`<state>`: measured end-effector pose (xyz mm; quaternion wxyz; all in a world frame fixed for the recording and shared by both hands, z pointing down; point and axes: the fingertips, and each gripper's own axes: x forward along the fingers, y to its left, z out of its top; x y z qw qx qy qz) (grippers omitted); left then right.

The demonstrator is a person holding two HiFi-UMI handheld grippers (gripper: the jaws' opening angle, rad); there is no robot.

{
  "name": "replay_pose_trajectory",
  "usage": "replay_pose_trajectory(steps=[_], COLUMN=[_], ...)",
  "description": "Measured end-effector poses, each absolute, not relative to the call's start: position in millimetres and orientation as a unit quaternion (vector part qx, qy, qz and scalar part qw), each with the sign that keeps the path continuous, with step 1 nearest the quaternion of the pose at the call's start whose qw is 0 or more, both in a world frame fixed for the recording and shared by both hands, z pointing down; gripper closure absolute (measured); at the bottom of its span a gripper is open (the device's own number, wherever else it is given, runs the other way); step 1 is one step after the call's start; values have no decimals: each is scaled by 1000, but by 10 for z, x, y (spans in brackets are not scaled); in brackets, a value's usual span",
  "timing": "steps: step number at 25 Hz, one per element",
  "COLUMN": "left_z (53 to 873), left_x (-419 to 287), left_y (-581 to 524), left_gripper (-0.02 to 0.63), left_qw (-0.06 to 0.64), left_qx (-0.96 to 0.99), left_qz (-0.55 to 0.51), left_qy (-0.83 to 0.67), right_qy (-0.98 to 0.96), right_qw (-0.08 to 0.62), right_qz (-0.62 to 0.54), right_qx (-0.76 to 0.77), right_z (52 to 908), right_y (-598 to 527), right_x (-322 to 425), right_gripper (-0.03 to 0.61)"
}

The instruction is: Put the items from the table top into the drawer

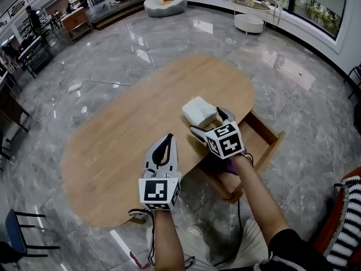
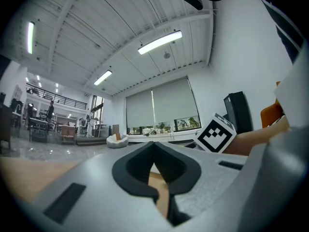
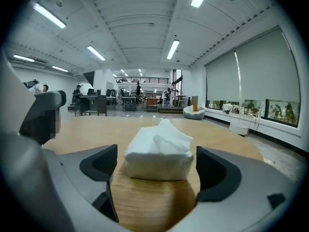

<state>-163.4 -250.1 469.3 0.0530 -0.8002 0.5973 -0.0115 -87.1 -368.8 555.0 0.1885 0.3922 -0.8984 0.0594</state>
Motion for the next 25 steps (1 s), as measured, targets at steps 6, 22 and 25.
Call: replay_pose_trajectory(steps=[6, 22, 25], left_z=[4708, 4711, 4721], left_x=[-1633, -1552, -1564], left_y=[-2521, -2585, -2603], left_gripper=[609, 609, 611], left_qw=[52, 52, 52], left_qx=[-801, -807, -806], left_qz=[-8, 3, 3], left_qy=[596, 589, 589], right_qy=[-889, -866, -865], right_qw=[229, 293, 293], right_qz=[69, 73, 75], right_qx=[391, 400, 399], right_z=[5650, 5823, 5829], right_y=[-3787, -3871, -3892], right_x=[-909, -901, -907], right_gripper=[98, 101, 103])
